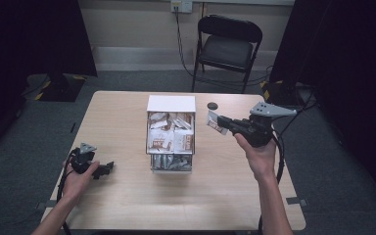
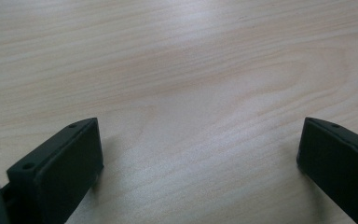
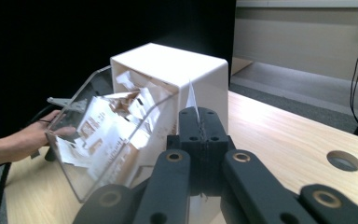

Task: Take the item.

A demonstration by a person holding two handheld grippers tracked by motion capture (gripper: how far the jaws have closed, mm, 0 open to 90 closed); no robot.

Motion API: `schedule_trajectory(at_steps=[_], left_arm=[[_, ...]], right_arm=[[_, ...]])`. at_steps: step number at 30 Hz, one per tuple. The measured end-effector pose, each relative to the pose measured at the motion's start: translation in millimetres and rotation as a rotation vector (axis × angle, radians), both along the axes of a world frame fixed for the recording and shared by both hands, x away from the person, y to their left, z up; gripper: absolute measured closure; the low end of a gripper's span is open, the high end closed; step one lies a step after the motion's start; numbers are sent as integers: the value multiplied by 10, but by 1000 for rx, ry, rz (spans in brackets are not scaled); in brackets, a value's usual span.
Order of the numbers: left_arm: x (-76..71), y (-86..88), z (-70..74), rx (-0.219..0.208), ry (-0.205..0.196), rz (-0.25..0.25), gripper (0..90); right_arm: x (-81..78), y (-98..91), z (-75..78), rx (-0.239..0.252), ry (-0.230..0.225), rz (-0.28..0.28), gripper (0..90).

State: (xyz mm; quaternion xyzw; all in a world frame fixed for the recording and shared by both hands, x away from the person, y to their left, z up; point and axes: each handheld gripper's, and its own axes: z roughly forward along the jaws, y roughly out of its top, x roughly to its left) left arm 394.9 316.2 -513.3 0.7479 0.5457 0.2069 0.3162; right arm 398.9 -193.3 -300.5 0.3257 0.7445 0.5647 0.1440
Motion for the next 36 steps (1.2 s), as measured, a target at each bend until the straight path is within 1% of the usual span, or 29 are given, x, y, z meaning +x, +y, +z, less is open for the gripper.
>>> schedule_trajectory(at_steps=[2,4,6,7,15,17,18,22,23,30,31,32,33,34,36], left_arm=[[0,-2,-1,-2,-1,2,0],[0,-2,-1,-2,-1,1,0],[0,-2,-1,-2,-1,2,0],[0,-1,-1,-1,-1,2,0],[-1,-3,-1,-3,-2,3,0],[-1,-1,-1,-2,-1,2,0],[-1,-1,0,-2,0,1,0],[0,-3,-2,-3,-2,4,0],[-1,-3,-1,-3,-2,3,0],[-1,-1,-1,-2,-1,1,0],[-1,-1,0,-2,-1,1,0],[-1,-1,0,-2,-1,1,0],[-1,0,0,-1,0,0,0],[-1,-1,-1,-2,-1,1,0],[-1,-1,0,-2,0,1,0]], right_arm=[[8,-1,-12,-3,1,-2,900],[42,-9,-66,-11,17,-10,900],[50,-11,-79,-14,21,-12,900],[73,-10,-113,-19,33,-14,900],[133,-5,-212,-36,60,-23,900],[164,-11,-269,-44,75,-28,900],[164,-11,-269,-44,75,-28,900],[210,-7,-349,-56,96,-33,900],[229,4,-386,-61,106,-33,900],[270,2,-486,-75,129,-36,900],[283,-9,-528,-75,141,-38,900],[283,-9,-528,-75,141,-38,900],[304,-11,-598,-82,157,-37,900],[316,-8,-628,-90,164,-39,900],[324,-6,-649,-92,169,-39,900]])
